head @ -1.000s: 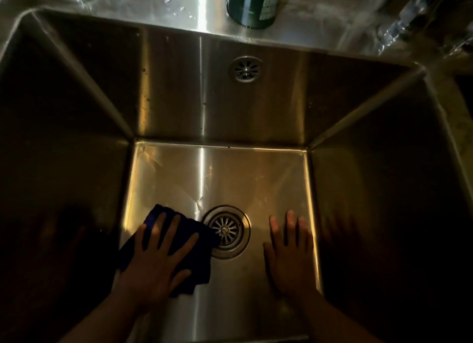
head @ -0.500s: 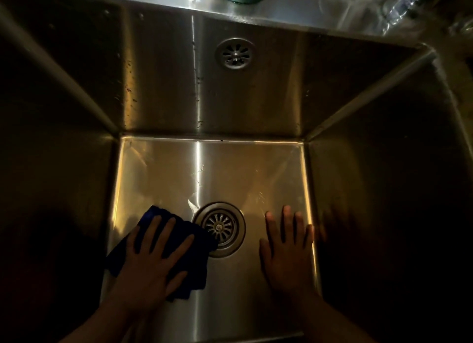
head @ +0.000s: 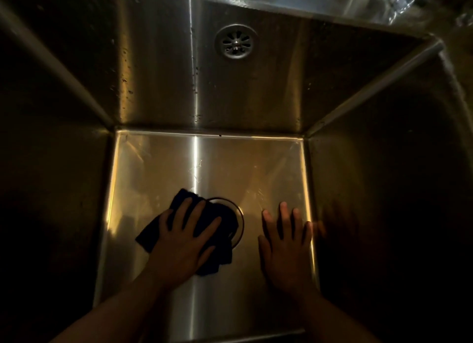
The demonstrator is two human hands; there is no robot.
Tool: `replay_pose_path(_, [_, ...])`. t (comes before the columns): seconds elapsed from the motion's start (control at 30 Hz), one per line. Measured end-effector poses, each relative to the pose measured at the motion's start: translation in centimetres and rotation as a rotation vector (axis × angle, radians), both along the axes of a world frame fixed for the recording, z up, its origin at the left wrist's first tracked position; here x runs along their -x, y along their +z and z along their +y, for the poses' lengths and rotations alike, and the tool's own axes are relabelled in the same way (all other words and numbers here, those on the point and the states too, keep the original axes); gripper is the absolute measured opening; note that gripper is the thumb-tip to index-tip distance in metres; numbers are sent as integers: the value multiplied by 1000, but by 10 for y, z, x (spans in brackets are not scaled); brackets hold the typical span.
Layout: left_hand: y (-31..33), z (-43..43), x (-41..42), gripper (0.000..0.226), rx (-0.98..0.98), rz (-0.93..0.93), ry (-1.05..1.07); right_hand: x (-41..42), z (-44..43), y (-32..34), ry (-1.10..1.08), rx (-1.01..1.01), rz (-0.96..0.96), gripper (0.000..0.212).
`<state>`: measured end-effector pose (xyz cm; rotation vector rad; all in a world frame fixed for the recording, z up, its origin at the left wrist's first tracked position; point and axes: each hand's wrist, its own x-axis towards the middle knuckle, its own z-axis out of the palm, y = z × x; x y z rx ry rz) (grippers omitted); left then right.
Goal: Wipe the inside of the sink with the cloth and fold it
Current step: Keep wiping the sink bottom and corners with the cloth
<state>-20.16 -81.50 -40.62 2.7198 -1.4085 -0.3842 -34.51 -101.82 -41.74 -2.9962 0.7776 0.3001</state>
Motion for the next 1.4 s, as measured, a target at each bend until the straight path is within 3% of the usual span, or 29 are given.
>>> replay_pose_path(0.23, [-4,-56,-19,71,120,32,-70,-12,11,17,-101,-95,-327,52])
replay_pose_path(0.37, [7,-60,-27,38,342,68,263,-52,27,32,-247,-216,-482,56])
replay_pose_path(0.4, [13,-64,-32,38,411,117,368,-62,33,35,-245,-233,-507,56])
replay_pose_path(0.47, [23,-64,-48,45,586,220,530,-81,48,40,-147,-270,-514,58])
replay_pose_path(0.53, [29,-52,-68,47,658,197,598,-98,65,40,35,-310,-444,62])
replay_pose_path(0.63, [26,-17,-89,46,531,52,613,-129,88,25,291,-241,-161,68])
replay_pose_path(0.7, [17,7,-92,50,435,5,574,-150,95,11,350,-199,-49,66])
replay_pose_path(0.83, [-8,35,-80,61,216,-32,451,-188,67,-4,385,-83,-51,64])
replay_pose_path(0.93, [-25,35,-71,59,231,-111,453,-197,15,-2,371,-22,-45,65])
replay_pose_path(1.1, [-39,38,-72,60,190,-171,463,-120,-66,3,95,14,-21,69])
replay_pose_path(1.3, [-37,38,-71,61,143,-186,459,-19,-44,12,252,-26,45,72])
replay_pose_path(1.4, [-34,37,-71,62,149,-153,484,25,-32,18,464,-35,92,73])
